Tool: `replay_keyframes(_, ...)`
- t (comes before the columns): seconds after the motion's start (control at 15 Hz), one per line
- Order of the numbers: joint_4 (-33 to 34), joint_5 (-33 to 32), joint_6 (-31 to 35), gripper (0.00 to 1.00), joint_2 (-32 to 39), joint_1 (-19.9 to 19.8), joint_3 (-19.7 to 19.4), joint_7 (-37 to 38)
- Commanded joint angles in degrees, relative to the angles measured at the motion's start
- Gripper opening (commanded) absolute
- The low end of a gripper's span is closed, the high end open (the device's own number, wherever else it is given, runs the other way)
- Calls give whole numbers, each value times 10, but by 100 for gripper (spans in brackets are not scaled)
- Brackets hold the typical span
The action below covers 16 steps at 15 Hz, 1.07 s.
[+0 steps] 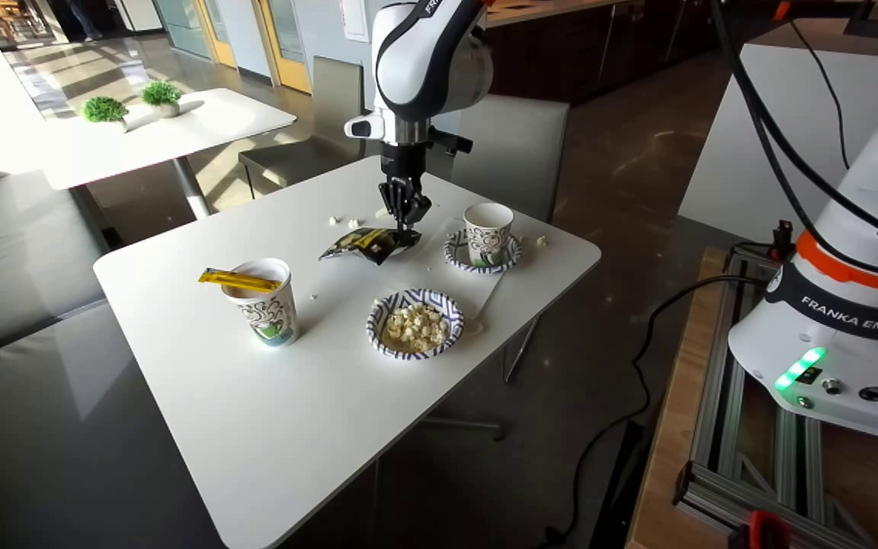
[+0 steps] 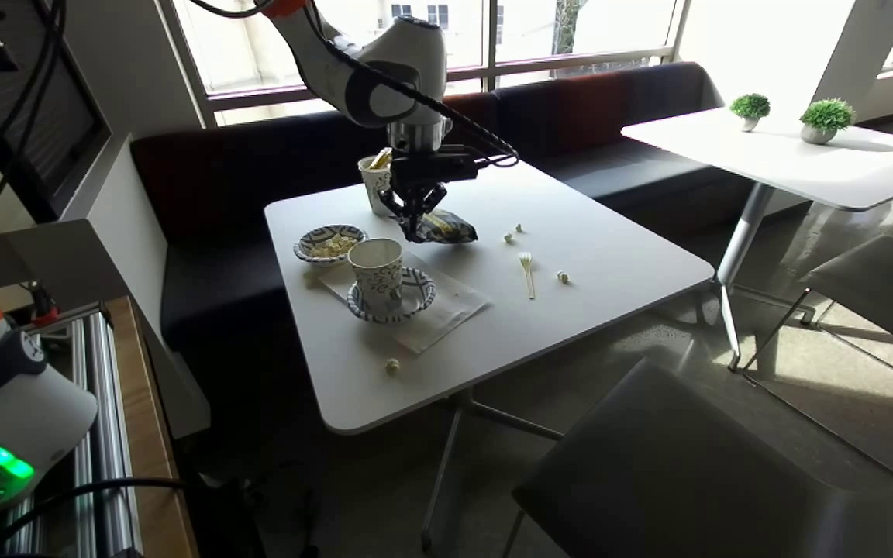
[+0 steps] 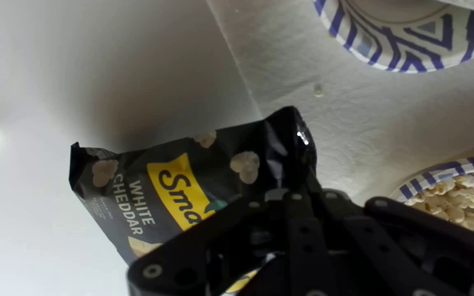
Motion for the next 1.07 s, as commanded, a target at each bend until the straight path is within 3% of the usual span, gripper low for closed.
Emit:
replay_keyframes(0.0,-13,-27,41,0,-2,27,-41,-35)
replay_keyframes(0.2,-16,-36,32,0,-8,39,-52,-44)
replay_keyframes(0.53,-42,-92,35,0,-62,99,-80,16)
replay_keyframes(0.8,-65,-225,61,0,-133,164,-120,94)
replay_keyframes(1.0,-74,-344,80,0,-178,191,-144,161)
